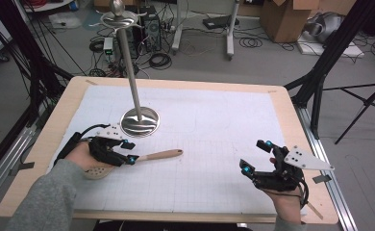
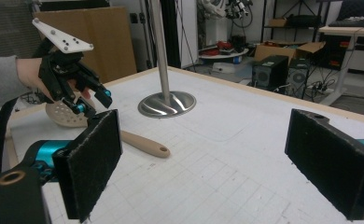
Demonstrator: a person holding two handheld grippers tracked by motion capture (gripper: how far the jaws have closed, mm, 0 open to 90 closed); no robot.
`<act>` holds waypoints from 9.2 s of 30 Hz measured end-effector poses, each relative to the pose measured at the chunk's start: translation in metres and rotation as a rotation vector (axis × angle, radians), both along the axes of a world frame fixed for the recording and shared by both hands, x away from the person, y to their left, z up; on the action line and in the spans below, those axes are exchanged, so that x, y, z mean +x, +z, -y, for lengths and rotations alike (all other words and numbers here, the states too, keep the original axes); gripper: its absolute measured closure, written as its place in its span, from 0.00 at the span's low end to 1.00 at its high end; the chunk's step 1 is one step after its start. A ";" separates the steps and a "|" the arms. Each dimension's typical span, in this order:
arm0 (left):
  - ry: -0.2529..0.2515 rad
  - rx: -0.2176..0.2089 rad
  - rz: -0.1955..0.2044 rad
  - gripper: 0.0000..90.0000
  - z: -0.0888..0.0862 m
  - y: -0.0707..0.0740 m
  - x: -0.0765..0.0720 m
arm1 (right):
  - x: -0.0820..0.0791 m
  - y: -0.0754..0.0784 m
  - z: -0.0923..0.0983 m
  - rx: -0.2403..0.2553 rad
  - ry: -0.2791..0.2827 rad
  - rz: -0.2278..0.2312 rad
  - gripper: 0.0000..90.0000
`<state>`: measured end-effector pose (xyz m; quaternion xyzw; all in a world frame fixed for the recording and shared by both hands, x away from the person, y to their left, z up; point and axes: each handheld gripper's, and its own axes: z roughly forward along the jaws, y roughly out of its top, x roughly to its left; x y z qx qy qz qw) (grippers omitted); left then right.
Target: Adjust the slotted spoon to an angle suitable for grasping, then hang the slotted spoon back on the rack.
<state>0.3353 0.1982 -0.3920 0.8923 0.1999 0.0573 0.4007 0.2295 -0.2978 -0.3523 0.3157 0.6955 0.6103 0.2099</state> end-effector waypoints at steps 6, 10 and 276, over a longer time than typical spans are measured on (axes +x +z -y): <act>-0.054 0.045 -0.026 0.40 -0.002 -0.005 0.005 | -0.001 0.000 0.002 0.005 -0.001 0.002 0.11; -0.056 0.067 -0.013 0.38 -0.002 -0.008 0.006 | -0.001 0.000 0.004 0.008 -0.005 0.003 0.11; 0.405 -0.501 0.282 0.86 -0.145 0.136 -0.017 | 0.008 0.003 0.024 0.113 0.021 0.025 0.11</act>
